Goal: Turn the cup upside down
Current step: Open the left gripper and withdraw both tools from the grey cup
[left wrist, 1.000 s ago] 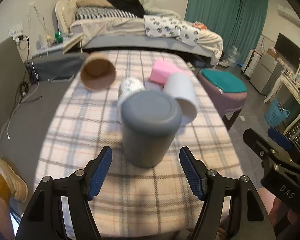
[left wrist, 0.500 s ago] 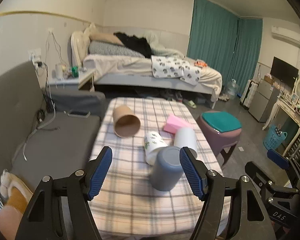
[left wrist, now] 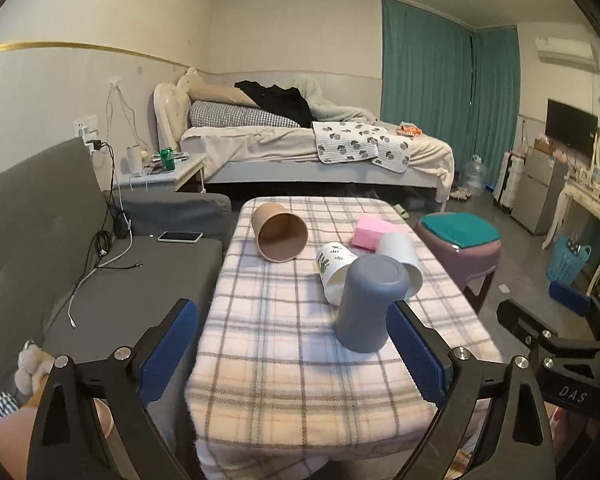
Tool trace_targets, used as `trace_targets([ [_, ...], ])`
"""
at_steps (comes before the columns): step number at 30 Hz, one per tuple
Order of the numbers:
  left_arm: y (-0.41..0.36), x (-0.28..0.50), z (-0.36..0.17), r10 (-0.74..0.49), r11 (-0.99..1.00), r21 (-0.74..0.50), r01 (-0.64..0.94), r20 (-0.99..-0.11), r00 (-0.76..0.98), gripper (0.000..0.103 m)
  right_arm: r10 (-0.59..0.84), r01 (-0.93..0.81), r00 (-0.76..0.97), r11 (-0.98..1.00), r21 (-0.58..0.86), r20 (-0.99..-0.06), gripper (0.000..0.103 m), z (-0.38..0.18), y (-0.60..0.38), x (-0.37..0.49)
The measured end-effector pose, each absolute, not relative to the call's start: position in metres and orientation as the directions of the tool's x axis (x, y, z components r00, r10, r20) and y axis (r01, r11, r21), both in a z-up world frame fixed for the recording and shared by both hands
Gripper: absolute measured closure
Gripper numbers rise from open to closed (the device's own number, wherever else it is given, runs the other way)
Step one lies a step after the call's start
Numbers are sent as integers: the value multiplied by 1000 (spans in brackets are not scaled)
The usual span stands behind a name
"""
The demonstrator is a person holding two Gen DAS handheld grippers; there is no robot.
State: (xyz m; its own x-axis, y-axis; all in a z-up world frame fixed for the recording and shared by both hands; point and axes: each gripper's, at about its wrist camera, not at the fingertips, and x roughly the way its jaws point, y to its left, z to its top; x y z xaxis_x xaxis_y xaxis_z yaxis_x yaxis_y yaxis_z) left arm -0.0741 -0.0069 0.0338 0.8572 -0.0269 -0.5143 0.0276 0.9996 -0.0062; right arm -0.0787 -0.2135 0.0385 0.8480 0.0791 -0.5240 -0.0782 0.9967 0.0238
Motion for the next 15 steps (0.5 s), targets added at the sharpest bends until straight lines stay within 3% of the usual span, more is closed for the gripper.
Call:
trace_targets([
  [15, -7, -71, 28, -22, 1000, 3, 29, -546, 838, 5, 75, -75, 847, 997, 21, -527, 0, 34, -212, -81],
])
